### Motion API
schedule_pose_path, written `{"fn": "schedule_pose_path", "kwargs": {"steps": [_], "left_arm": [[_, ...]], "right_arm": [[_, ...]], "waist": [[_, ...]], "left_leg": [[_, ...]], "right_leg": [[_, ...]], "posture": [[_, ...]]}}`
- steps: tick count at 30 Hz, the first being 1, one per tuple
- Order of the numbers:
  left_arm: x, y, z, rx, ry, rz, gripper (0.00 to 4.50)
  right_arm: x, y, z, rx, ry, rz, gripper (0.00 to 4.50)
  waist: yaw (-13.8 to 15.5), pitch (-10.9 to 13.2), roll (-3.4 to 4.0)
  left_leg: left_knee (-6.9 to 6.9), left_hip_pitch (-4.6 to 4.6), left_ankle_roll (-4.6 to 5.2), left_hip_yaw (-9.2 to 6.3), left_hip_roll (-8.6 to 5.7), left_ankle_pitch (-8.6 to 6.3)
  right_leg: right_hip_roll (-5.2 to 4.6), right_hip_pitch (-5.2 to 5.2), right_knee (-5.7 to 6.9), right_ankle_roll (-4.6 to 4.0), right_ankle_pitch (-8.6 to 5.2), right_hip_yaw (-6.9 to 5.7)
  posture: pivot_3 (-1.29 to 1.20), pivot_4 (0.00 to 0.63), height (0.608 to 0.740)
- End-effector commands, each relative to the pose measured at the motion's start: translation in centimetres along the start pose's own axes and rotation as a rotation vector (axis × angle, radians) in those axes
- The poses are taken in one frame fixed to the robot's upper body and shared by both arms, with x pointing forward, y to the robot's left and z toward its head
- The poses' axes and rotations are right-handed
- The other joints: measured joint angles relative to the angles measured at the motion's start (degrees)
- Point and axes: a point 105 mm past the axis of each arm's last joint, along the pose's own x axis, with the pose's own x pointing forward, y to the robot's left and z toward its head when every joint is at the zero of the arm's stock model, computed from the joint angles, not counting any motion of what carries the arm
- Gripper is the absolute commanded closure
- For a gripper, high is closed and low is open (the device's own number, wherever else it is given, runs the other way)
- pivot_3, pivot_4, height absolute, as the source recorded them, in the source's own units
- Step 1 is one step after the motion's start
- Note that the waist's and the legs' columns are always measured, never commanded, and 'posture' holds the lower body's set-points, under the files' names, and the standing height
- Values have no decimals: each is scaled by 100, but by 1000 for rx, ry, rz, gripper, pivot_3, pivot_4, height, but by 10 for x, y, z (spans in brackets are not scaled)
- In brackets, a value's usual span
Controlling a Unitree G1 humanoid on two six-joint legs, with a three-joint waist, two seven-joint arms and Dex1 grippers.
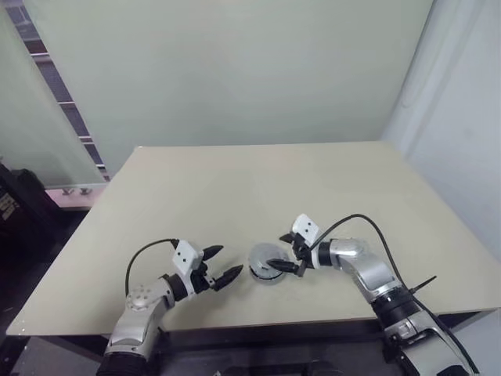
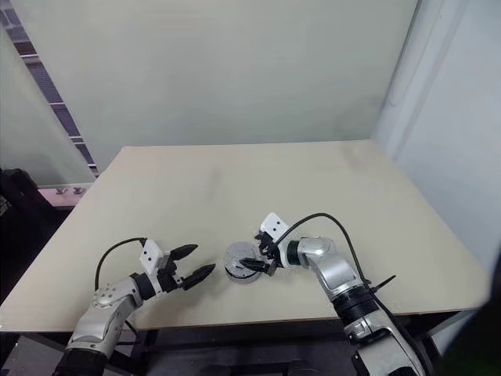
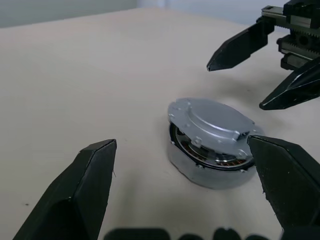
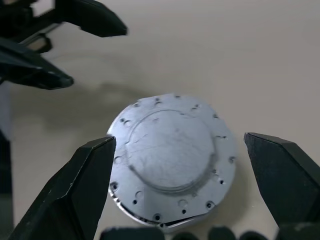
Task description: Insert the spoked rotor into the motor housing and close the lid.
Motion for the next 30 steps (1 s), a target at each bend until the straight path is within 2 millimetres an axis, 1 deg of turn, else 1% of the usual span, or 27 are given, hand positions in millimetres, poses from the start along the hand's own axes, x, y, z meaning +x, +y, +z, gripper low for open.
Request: {"fn": "schedule_pose_path", "kwargs": {"steps": [1, 2, 10, 12, 13, 21, 26, 29, 30], "left_arm": [[0, -3, 16, 16, -41, -34, 403], [0, -5, 16, 8, -39, -40, 578], [-4, -7, 17, 4, -29, -42, 3409], [-6, -7, 17, 5, -27, -40, 4212], [-6, -7, 17, 6, -25, -38, 4466], [-10, -8, 19, 12, -18, -26, 4466], [-11, -8, 20, 16, -17, -22, 4466], [-11, -8, 20, 18, -16, -22, 4500], [-11, -8, 20, 19, -16, -22, 4500]], "right_arm": [[0, -2, 14, -59, -40, 56, 0], [1, -3, 14, -64, -43, 64, 0], [12, -5, 11, -69, -28, 102, 0], [15, -6, 10, -73, -20, 103, 0], [17, -6, 8, -77, -12, 104, 0], [27, -5, -3, -93, 33, 116, 0], [30, -6, -5, -89, 43, 109, 0], [31, -6, -6, -76, 46, 107, 612], [31, -6, -6, -75, 47, 107, 924]], "waist": [[0, 0, 0], [1, 0, 0], [0, 0, 1], [-1, 0, 1], [0, 0, 1], [-1, 0, 2], [-1, 0, 2], [-1, 0, 2], [-2, 0, 2]], "left_leg": [[0, 0, 0, 0, 0, 0], [1, 0, 0, 0, 0, 0], [6, 4, -1, 0, 0, 0], [7, 5, -1, 0, 1, 0], [8, 5, -1, 0, 1, 0], [14, 6, -1, 0, 0, 0], [22, 10, -2, 2, -1, 0], [30, 13, -3, 2, 1, 1], [33, 14, -3, 1, 1, 1]], "right_leg": [[0, 0, 1, 0, 0, 1], [0, 0, 3, 0, 0, 1], [3, -1, 16, -4, 3, 3], [4, -2, 19, -5, 3, 4], [4, -2, 20, -5, 4, 5], [5, -1, 27, -7, 5, 9], [6, -6, 54, -8, 4, 11], [8, -7, 70, -15, -1, 12], [9, -7, 73, -16, -1, 12]], "posture": [[0, 0, 740], [0, 0, 740], [0, 0, 740], [0, 0, 740], [0, 0, 740], [0, 0, 740], [0, 0, 740], [0, 0, 740], [0, 0, 740]]}}
